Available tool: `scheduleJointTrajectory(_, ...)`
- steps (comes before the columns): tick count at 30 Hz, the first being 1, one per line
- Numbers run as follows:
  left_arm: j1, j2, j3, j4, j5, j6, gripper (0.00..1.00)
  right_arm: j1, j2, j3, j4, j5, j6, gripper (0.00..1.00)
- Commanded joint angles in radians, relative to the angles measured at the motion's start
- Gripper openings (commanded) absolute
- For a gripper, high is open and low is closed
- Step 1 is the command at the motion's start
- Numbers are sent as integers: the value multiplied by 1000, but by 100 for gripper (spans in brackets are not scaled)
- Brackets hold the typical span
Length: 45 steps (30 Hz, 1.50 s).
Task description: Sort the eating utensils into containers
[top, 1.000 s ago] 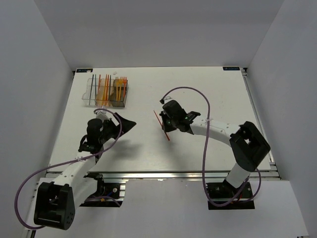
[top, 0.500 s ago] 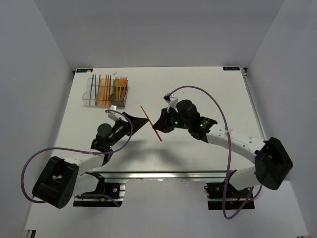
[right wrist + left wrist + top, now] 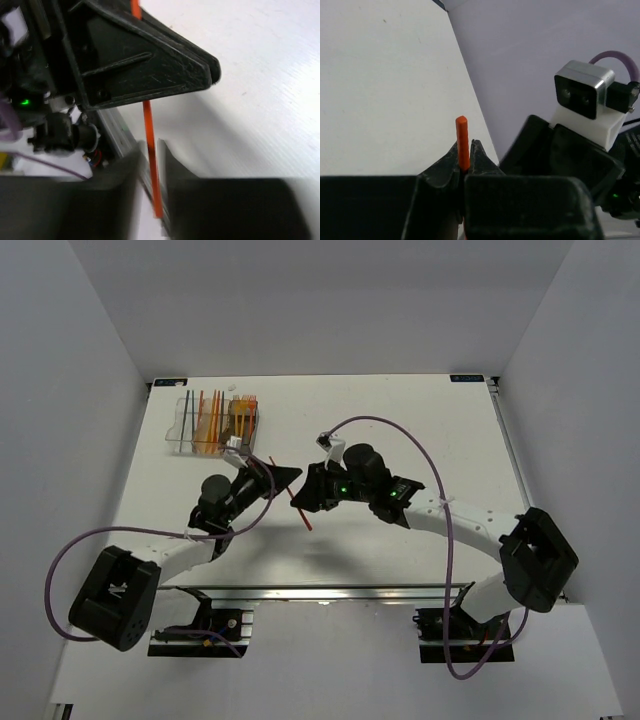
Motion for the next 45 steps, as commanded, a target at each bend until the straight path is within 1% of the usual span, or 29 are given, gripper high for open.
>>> scheduleJointTrajectory(1, 2, -97, 137, -268, -27, 217, 0, -1, -50, 38, -57, 173, 10, 57)
scheduleJointTrajectory(2, 17, -114, 192, -551, -138, 297, 0, -10, -88, 30, -79, 218, 12, 72)
scheduleJointTrajectory(3, 25, -125, 334, -691, -228, 392, 0, -15, -110, 16, -97, 255, 12, 83)
scheduleJointTrajectory(4, 30, -127, 410, -826, -344, 559, 0, -21, -137, -23, -108, 303, -4, 89)
scheduleJointTrajectory(5, 37, -98, 482, -1025, -477, 623, 0, -39, -194, -45, -116, 338, -13, 89)
scheduleJointTrajectory(6, 45, -75, 593, -1080, -694, 704, 0, -50, -218, -86, -122, 367, -19, 90)
scheduleJointTrajectory(7, 74, -46, 639, -1132, -760, 741, 0, -73, -264, -106, -131, 378, -28, 89)
scheduleJointTrajectory(8, 88, 23, 683, -1149, -814, 770, 0, -87, -284, -120, -139, 384, -31, 89)
scheduleJointTrajectory(9, 102, 60, 767, -1153, -880, 837, 0, -101, -301, -133, -148, 390, -34, 89)
scheduleJointTrajectory(10, 147, 99, 807, -1140, -876, 877, 0, -119, -333, -156, -153, 392, -40, 89)
scheduleJointTrajectory(11, 180, 179, 852, -1119, -874, 901, 0, -127, -350, -165, -165, 389, -62, 89)
scheduleJointTrajectory(12, 215, 220, 898, -1113, -845, 918, 0, -132, -364, -174, -165, 386, -76, 89)
scheduleJointTrajectory(13, 279, 257, 968, -1060, -816, 977, 0, -139, -393, -186, -197, 384, -91, 89)
scheduleJointTrajectory(14, 304, 319, 1001, -1038, -798, 1017, 0, -144, -404, -189, -231, 381, -129, 89)
scheduleJointTrajectory(15, 324, 350, 1033, -1019, -773, 1060, 0, -145, -416, -193, -249, 384, -145, 89)
scheduleJointTrajectory(16, 361, 379, 1089, -980, -749, 1141, 0, -147, -442, -200, -268, 386, -162, 89)
scheduleJointTrajectory(17, 385, 437, 1120, -969, -723, 1164, 0, -147, -456, -208, -281, 384, -186, 89)
scheduleJointTrajectory(18, 424, 468, 1149, -962, -633, 1194, 0, -147, -479, -216, -286, 380, -197, 89)
scheduleJointTrajectory(19, 468, 494, 1198, -949, -609, 1200, 0, -147, -489, -229, -289, 375, -206, 89)
scheduleJointTrajectory(21, 519, 574, 1261, -903, -545, 1215, 0, -150, -507, -242, -297, 355, -225, 89)
scheduleJointTrajectory(24, 557, 672, 1317, -890, -488, 1218, 0, -149, -516, -265, -288, 315, -241, 89)
scheduleJointTrajectory(27, 577, 725, 1331, -832, -457, 1206, 0, -149, -513, -280, -271, 285, -246, 89)
scheduleJointTrajectory(31, 582, 794, 1357, -815, -420, 1231, 0, -149, -498, -280, -263, 269, -252, 89)
scheduleJointTrajectory(37, 584, 843, 1326, -752, -380, 1244, 0, -150, -469, -266, -252, 268, -255, 89)
scheduleJointTrajectory(40, 584, 861, 1319, -754, -383, 1251, 8, -149, -458, -260, -255, 274, -258, 89)
scheduleJointTrajectory(42, 584, 872, 1317, -774, -376, 1263, 25, -149, -452, -257, -257, 280, -258, 89)
scheduleJointTrajectory(43, 582, 869, 1312, -777, -376, 1261, 38, -149, -450, -254, -259, 282, -260, 89)
scheduleJointTrajectory(44, 584, 848, 1303, -775, -374, 1252, 67, -149, -447, -252, -263, 288, -260, 89)
scheduleJointTrajectory(45, 582, 832, 1285, -762, -382, 1245, 76, -149, -446, -249, -266, 291, -260, 89)
